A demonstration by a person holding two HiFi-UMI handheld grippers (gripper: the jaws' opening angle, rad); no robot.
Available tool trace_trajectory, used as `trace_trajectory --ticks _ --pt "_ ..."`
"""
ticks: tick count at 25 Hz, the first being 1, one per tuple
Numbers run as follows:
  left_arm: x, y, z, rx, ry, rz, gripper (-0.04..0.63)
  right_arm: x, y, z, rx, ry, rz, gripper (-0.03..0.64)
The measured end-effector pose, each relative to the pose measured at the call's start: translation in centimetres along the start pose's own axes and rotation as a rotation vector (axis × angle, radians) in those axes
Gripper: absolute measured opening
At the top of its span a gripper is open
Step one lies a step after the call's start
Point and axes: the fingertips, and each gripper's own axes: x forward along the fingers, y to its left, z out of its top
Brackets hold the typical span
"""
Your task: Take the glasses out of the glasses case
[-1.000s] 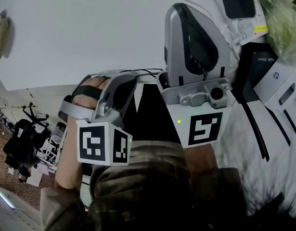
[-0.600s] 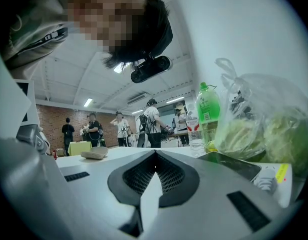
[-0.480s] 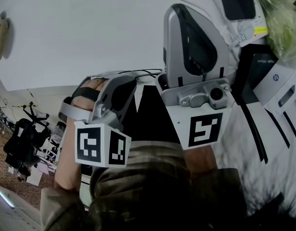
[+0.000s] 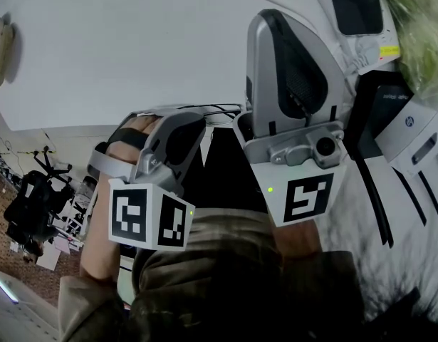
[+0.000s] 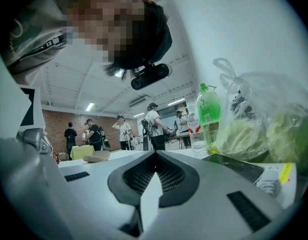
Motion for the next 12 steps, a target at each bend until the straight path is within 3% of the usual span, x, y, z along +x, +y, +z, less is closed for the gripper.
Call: trace_trajectory --ticks 12 --pt "-0.2 0.08 0.04 0.028 0.022 0.018 0.021 0.31 0.0 0.59 -0.001 -0.012 0.013 0.012"
